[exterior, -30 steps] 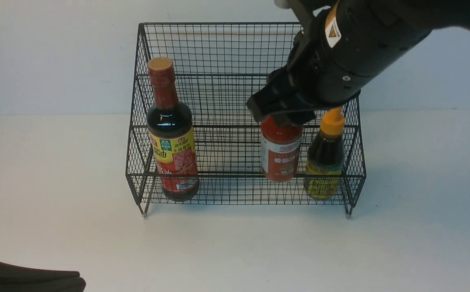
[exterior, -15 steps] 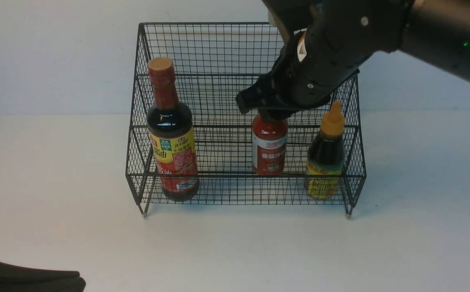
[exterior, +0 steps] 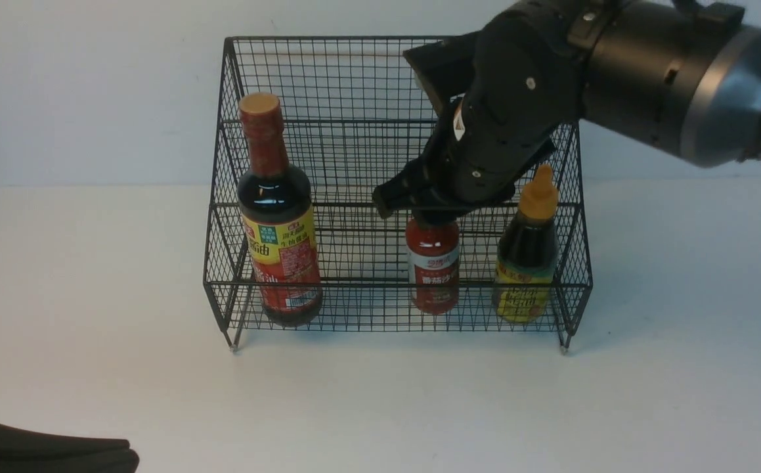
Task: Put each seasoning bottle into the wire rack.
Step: Use the right arm to put the condiment bottle back on the shelf
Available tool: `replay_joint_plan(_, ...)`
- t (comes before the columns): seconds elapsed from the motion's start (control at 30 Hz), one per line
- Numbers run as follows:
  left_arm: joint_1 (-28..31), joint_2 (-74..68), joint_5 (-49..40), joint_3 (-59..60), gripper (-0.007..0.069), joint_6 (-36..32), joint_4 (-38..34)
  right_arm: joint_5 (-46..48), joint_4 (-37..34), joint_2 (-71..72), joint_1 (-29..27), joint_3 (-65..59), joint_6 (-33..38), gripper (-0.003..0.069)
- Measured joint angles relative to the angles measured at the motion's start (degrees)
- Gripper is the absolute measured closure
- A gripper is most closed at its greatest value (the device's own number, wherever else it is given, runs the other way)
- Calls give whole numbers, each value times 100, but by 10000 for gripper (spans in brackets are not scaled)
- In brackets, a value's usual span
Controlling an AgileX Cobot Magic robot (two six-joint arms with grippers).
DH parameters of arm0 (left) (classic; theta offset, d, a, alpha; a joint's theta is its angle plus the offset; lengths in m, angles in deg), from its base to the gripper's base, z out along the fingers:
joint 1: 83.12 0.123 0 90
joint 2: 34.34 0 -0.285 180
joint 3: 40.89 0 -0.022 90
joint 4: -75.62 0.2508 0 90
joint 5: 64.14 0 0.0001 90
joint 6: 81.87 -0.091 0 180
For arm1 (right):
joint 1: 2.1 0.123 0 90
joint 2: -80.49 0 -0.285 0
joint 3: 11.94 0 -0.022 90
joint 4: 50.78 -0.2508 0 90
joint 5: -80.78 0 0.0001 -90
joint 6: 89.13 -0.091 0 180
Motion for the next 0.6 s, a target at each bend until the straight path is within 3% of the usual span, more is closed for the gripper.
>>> replay_joint_plan(0.6,0,0,0,0,629,0,0,219,198,-100,0,45,-478,397)
